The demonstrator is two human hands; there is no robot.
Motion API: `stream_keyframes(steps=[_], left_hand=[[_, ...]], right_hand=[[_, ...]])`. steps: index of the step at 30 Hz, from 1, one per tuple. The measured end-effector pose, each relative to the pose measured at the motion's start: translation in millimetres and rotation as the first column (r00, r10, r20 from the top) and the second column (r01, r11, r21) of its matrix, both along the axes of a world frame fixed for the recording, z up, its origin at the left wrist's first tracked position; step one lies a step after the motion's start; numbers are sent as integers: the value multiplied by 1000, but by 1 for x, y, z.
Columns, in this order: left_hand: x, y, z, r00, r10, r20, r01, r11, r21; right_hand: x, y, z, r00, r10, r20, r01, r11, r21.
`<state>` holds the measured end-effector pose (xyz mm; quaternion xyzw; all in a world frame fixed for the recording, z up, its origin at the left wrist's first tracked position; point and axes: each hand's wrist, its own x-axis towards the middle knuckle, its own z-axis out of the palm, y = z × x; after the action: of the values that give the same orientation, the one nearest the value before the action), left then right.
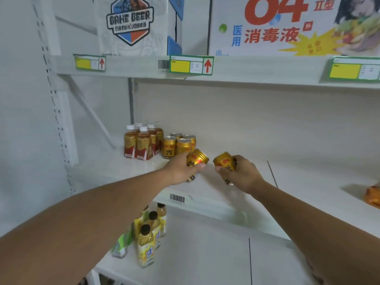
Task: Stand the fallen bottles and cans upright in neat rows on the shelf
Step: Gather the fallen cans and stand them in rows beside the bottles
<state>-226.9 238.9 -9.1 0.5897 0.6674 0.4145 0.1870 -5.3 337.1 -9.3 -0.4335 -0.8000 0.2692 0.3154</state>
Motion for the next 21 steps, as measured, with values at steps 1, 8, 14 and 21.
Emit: stream_keyframes(steps=[1, 8, 14, 21], left_hand=[[-4, -1, 1, 1000, 18, 7, -18, 1000, 14], [-47, -9, 12, 952, 296, 75, -297, 955, 5], [-77, -2, 5, 881, 461, 104, -469, 879, 79], [-119, 12, -17, 917, 398, -6, -394, 910, 128]], right_hand=[[-6, 1, 1, 1000, 18, -4, -18, 1000, -9], [-54, 12, 3, 983, 126, -135, -137, 988, -78], [-103, 10, -11, 961, 161, -224, -183, 980, -81], [-152, 8, -27, 953, 146, -266, -158, 987, -25]])
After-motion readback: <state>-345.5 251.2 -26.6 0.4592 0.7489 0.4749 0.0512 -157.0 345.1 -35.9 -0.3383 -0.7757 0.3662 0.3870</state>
